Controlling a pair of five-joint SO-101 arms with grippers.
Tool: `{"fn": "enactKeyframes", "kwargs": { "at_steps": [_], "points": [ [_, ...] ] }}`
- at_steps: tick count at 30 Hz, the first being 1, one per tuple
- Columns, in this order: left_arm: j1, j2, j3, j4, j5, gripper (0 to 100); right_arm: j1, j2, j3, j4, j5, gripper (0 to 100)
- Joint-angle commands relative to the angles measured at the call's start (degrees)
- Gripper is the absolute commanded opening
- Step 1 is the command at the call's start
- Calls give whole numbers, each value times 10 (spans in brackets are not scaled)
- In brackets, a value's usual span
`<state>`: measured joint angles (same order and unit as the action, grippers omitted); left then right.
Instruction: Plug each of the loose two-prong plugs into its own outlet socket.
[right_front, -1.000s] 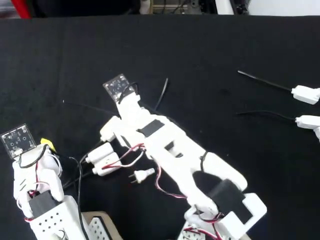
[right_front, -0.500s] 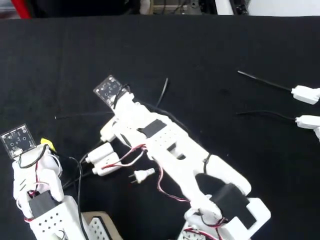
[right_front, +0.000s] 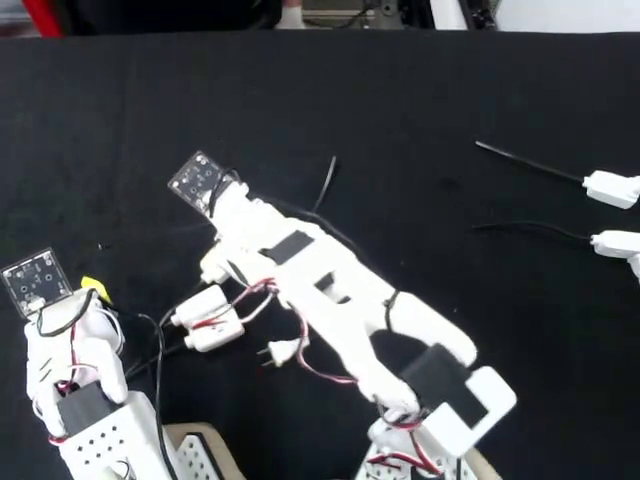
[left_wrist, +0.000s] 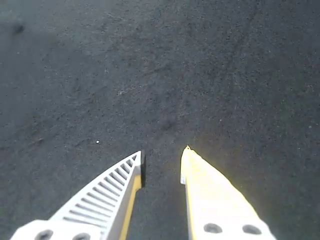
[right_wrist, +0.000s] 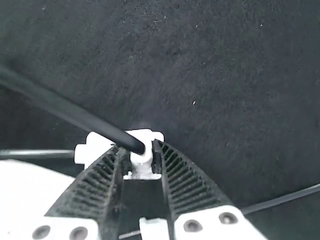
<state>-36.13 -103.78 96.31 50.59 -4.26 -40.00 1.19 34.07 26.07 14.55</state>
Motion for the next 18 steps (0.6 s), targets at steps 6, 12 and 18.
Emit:
{"fn": "enactKeyframes", "kwargs": {
  "at_steps": [6,12,18],
  "points": [
    [0,-6,11,-12,-5,137,-5,11,-40,23,-1,11],
    [24,-5,11,-11,-6,137,0,10,-40,55,-3,11],
    [23,-5,11,-11,-6,137,12,10,-42,57,-15,11]
  ]
}}
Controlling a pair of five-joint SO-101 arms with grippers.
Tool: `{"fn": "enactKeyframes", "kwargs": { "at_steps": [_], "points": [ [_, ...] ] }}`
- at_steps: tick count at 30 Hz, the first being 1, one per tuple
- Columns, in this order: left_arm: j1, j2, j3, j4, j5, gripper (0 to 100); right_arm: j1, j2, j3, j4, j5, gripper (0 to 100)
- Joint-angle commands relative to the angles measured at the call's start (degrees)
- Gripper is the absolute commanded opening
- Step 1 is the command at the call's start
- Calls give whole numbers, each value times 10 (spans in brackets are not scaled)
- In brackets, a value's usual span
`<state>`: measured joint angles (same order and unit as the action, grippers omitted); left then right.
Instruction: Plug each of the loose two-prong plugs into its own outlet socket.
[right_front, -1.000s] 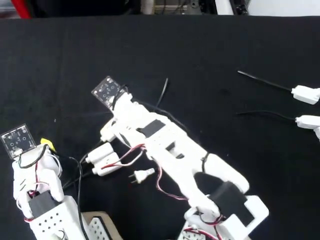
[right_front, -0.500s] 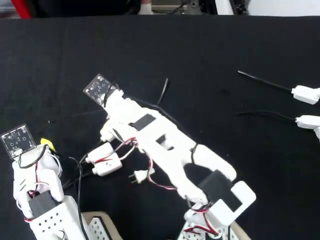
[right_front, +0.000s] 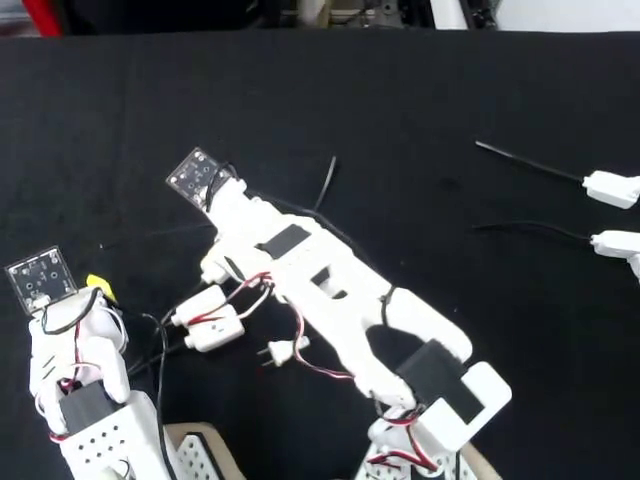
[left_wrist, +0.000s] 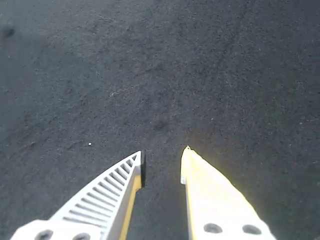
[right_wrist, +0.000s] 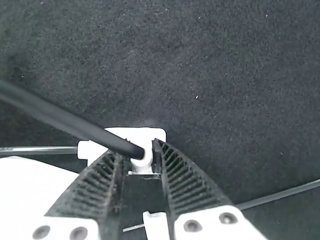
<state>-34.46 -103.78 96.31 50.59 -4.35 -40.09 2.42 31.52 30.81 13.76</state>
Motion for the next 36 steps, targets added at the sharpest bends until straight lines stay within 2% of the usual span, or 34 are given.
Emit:
{"fn": "enactKeyframes", "kwargs": {
  "at_steps": [1,20,27,31,36],
  "points": [
    [7,-5,11,-11,-5,137,17,-2,-18,10,-10,11],
    [7,-5,11,-11,-5,137,20,43,-22,20,-61,11],
    [7,-5,11,-11,-5,137,25,74,-62,67,-62,11],
    [7,-5,11,-11,-5,137,54,64,-63,68,-54,11],
    [7,-5,11,-11,-5,137,117,55,-64,68,10,11]
  ]
}}
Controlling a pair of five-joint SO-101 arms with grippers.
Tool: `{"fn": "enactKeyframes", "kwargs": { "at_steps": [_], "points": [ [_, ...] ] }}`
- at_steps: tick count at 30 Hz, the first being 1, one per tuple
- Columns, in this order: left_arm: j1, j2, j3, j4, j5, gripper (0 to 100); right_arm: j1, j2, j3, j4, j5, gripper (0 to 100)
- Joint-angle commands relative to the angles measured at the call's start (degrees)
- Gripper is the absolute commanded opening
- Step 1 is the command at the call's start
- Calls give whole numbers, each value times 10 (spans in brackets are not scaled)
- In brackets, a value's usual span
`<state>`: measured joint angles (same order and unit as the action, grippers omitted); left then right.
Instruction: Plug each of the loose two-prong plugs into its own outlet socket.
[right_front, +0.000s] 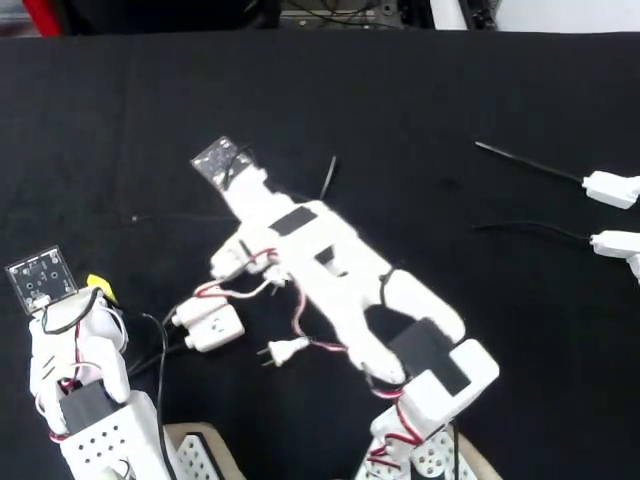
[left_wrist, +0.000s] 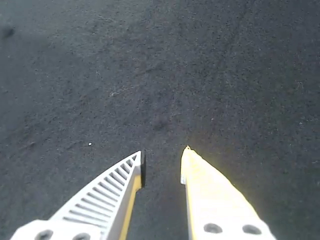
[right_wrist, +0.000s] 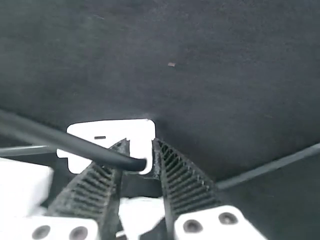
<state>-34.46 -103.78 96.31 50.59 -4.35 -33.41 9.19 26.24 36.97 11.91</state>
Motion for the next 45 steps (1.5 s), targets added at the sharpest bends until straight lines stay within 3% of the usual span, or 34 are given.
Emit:
{"fn": "enactKeyframes", "kwargs": {
  "at_steps": [1,10,17,33,38,45],
  "points": [
    [7,-5,11,-11,-5,137,61,-14,-11,6,39,11],
    [7,-5,11,-11,-5,137,137,-13,-17,2,116,11],
    [7,-5,11,-11,-5,137,239,-10,-18,4,171,11],
    [19,-4,11,-11,-6,137,571,-8,-16,15,302,11],
    [19,-4,11,-11,-6,137,673,3,-19,-51,347,11],
    [19,-4,11,-11,-6,137,767,141,-154,-64,360,11]
  ]
}}
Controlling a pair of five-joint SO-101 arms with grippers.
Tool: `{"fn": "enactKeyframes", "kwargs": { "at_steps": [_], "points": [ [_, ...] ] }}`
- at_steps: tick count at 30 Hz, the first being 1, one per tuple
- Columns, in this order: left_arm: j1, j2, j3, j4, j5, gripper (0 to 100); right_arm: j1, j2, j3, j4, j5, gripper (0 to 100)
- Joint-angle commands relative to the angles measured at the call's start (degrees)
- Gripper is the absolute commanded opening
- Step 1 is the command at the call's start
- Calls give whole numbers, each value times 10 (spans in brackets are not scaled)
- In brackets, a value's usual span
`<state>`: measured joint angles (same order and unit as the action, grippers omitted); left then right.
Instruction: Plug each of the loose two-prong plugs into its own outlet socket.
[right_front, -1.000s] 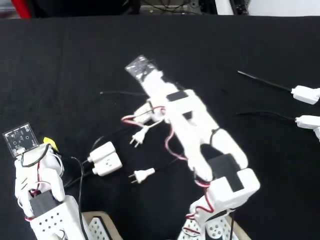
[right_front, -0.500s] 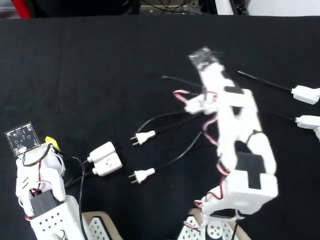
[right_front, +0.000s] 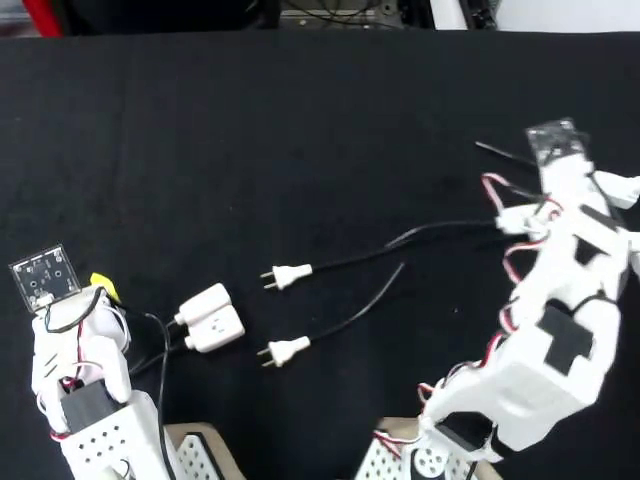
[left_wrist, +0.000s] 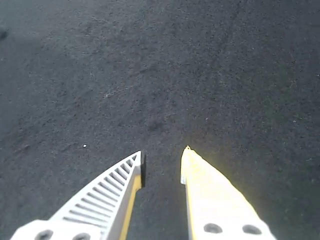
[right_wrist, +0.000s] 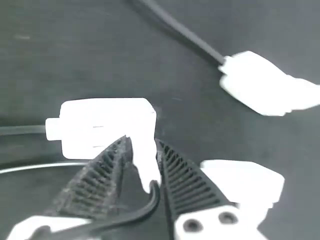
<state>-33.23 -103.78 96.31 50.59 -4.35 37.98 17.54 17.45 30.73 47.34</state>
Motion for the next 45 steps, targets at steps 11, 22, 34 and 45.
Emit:
{"fn": "enactKeyframes", "kwargs": {
  "at_steps": [11,22,34,45],
  "points": [
    [7,-4,11,-11,-6,137,102,196,-316,200,4,33],
    [7,-4,11,-11,-6,140,-47,114,-502,455,-193,204],
    [7,-4,11,-13,-6,140,-265,67,-623,704,-410,206],
    [7,-3,11,-16,-6,138,-547,67,-345,659,-501,205]
  ]
}}
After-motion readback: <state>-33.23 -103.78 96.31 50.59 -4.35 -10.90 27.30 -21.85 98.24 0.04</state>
